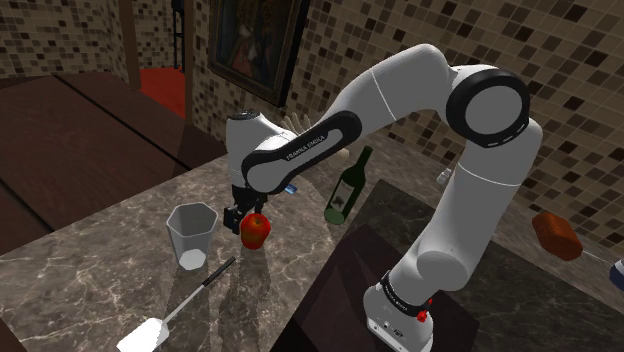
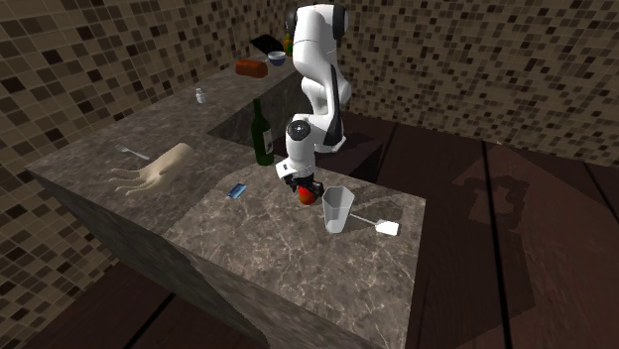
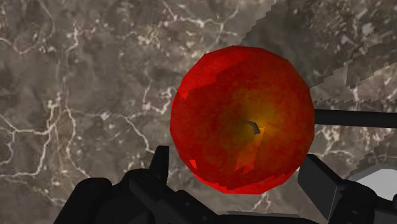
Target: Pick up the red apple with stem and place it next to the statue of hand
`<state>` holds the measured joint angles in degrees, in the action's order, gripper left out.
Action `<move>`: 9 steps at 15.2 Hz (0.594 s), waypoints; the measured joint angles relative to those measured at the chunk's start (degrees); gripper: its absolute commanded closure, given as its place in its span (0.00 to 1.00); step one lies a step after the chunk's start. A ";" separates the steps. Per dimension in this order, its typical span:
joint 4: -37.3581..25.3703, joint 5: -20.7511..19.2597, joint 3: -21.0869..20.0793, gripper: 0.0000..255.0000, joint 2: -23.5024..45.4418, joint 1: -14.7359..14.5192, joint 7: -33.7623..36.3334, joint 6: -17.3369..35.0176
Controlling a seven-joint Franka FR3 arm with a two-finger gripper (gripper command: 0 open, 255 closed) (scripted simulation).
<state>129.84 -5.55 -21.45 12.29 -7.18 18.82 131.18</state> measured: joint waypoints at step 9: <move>-0.02 0.03 -0.01 1.00 -0.08 0.01 -0.04 0.01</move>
<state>129.82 -5.52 -21.46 12.21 -7.17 18.79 131.19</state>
